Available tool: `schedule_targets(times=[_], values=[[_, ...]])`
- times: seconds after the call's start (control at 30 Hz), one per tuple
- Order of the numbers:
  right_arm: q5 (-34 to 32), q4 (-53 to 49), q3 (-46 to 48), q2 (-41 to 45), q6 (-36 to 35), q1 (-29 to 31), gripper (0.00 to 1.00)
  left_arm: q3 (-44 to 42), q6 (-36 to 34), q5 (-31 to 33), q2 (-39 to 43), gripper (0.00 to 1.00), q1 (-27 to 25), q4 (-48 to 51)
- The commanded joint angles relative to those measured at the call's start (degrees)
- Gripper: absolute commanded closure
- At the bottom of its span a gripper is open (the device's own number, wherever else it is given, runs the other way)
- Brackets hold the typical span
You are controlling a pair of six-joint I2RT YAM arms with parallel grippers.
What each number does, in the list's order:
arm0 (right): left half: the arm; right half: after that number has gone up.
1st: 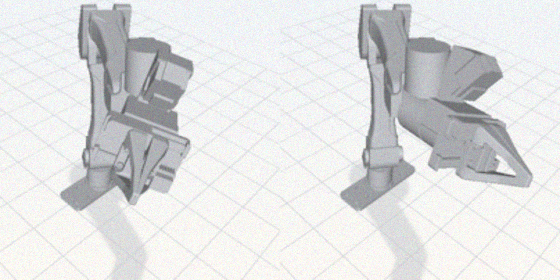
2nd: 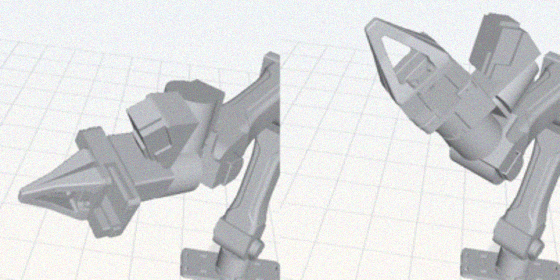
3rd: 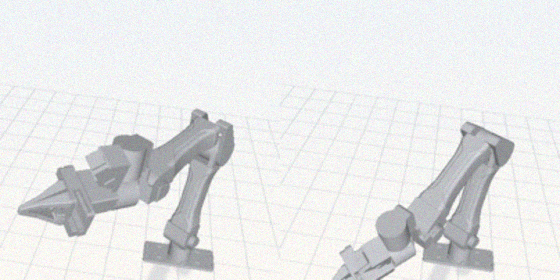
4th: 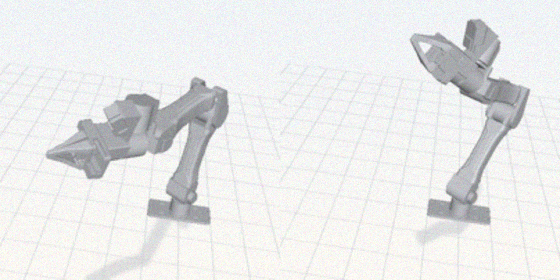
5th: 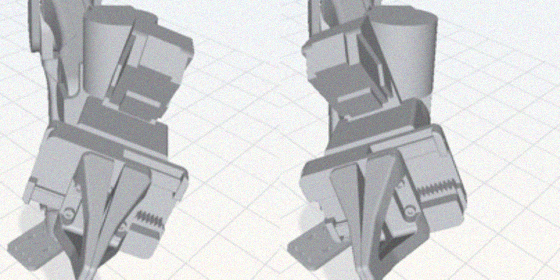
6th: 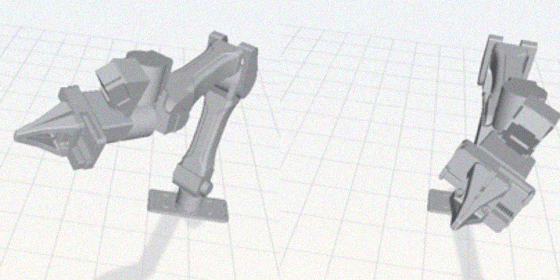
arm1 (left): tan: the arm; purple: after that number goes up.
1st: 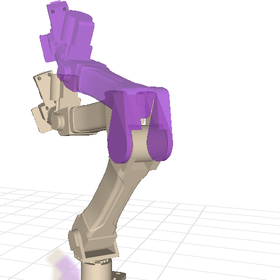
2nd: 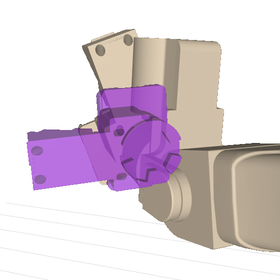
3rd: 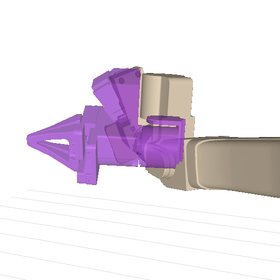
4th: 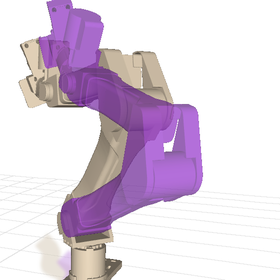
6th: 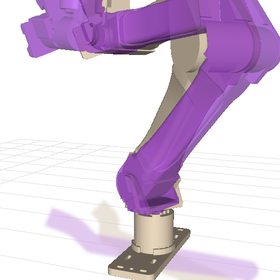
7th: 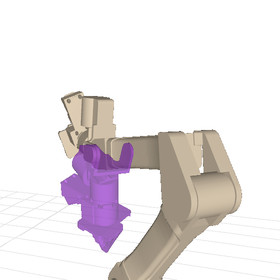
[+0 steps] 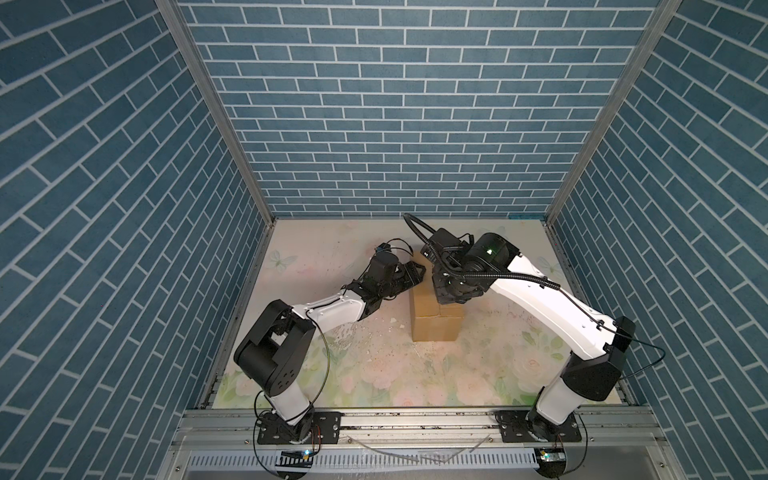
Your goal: Unpack the express box
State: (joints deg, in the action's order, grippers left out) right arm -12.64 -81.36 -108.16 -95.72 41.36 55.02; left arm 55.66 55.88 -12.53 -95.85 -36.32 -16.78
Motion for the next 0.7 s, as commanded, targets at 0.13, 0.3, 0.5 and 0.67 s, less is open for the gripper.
schedule_targets(times=[0.13, 0.3, 0.5, 0.67], values=[[5.4, -5.2, 3.0, 1.0, 1.4, 0.0, 1.00, -0.9, -7.5, -13.1, 6.0, 0.22, -0.2, 11.9], [5.6, -5.0, 2.9, 0.6, 1.0, 0.0, 1.00, -5.4, -9.6, -19.8, 11.5, 0.21, -0.8, 13.5], [6.0, -5.0, 2.8, 0.0, 0.4, -0.3, 1.00, -9.7, -9.2, -20.4, 15.7, 0.21, -3.5, 13.3], [6.7, -4.9, 2.5, -0.3, 0.3, -0.4, 1.00, -12.6, -4.6, -17.8, 13.5, 0.22, -5.6, 5.9]])
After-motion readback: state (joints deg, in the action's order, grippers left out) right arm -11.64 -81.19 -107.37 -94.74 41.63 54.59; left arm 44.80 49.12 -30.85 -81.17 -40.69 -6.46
